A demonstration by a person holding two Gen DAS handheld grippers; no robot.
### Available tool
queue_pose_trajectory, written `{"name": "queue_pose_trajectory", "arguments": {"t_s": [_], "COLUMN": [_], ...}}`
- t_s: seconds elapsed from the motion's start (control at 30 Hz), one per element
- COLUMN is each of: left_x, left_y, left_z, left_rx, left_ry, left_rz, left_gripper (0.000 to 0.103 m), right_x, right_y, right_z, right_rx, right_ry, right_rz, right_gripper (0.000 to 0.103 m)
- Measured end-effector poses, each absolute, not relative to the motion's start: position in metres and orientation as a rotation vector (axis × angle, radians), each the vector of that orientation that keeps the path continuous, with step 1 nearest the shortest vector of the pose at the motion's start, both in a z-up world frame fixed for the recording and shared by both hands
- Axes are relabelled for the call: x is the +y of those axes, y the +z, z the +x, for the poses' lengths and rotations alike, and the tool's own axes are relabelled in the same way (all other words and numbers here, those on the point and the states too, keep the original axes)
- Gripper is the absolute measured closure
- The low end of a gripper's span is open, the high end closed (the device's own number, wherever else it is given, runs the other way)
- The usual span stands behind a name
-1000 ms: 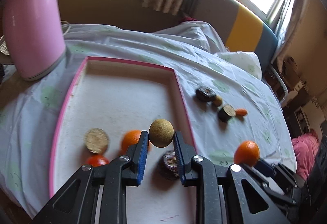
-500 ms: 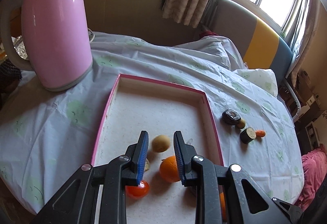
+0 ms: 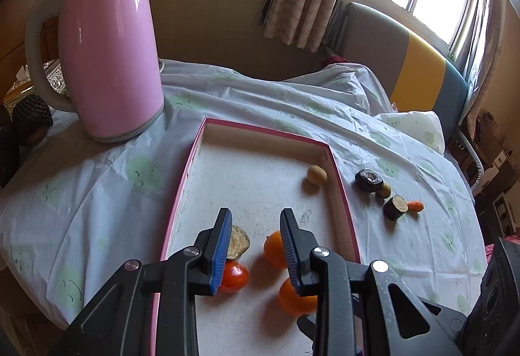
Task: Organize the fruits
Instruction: 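Lower the held orange into the tray and open the right gripper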
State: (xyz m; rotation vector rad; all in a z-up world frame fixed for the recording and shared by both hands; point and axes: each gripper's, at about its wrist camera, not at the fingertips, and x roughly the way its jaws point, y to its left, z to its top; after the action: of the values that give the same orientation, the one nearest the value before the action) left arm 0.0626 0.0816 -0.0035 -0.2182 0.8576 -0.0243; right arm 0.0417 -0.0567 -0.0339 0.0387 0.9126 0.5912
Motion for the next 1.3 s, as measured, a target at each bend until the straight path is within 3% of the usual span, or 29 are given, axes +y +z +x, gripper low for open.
{"name": "queue_pose_trajectory", "arguments": {"t_s": [0.63, 1.3], "left_x": [0.056, 0.027], "left_y": [-0.018, -0.019], "left_z": [0.040, 0.031], "left_rx": [0.905, 0.897], "left_ry": [-0.081, -0.138], "left_rz": [-0.178, -0.098], "left_gripper": [0.072, 0.072], "right_x": [-0.092, -0.132], "right_y": [-0.033, -0.034], "right_z": [0.031, 0.029], "right_rx": [0.894, 0.848], "right_ry": [0.481, 0.331], "right_rz": [0.093, 0.130], "right_gripper": [0.062, 0.025]}}
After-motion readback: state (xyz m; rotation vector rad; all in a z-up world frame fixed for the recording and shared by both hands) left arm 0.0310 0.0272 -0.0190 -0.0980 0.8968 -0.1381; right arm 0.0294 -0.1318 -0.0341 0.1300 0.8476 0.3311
